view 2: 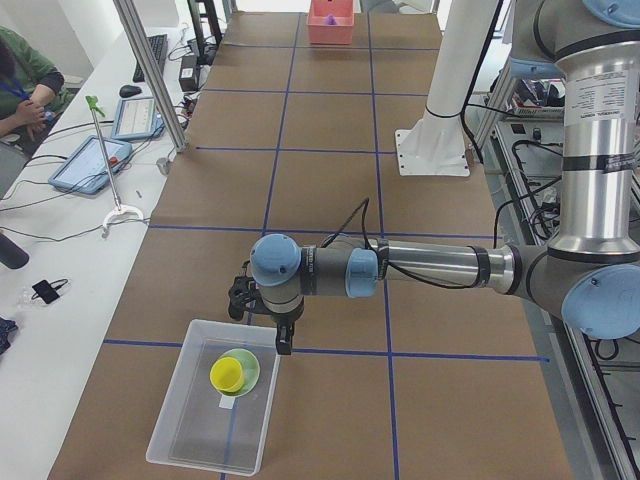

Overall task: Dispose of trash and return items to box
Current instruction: 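Lower the cloth into the pink tray and open the right gripper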

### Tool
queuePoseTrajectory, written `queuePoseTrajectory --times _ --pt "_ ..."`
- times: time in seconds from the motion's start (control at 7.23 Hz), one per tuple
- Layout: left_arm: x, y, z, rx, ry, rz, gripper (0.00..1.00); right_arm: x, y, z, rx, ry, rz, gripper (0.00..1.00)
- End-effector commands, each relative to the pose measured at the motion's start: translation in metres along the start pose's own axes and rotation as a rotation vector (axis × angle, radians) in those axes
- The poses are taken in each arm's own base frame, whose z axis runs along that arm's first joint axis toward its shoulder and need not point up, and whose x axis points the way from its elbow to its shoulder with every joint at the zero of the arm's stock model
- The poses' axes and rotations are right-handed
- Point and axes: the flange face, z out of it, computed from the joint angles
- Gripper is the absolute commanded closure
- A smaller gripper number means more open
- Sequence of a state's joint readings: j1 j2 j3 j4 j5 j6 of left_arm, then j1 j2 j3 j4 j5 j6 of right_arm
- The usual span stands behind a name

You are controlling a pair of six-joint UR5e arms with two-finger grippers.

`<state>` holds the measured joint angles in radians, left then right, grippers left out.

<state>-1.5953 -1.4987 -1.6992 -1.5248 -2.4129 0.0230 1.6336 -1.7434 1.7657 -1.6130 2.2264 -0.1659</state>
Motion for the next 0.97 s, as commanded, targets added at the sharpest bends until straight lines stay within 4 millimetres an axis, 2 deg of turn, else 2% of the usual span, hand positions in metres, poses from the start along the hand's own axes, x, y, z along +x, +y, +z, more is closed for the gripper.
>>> queuePoseTrajectory --times 0.0,0.41,0.83 --pt "0.0 0.0 0.0 -0.001 0.0 -0.001 0.01 -0.002 0.003 0.0 0.004 -0.016 -0.009 0.0" --pt "0.0 0.0 0.0 -0.001 0.0 -0.001 0.01 -0.015 -0.006 -0.019 0.041 -0.009 -0.039 0.0" --pt "0.001 -0.001 -0.001 0.003 0.0 0.004 0.01 -0.017 -0.005 -0.02 0.042 -0.011 -0.04 0.0"
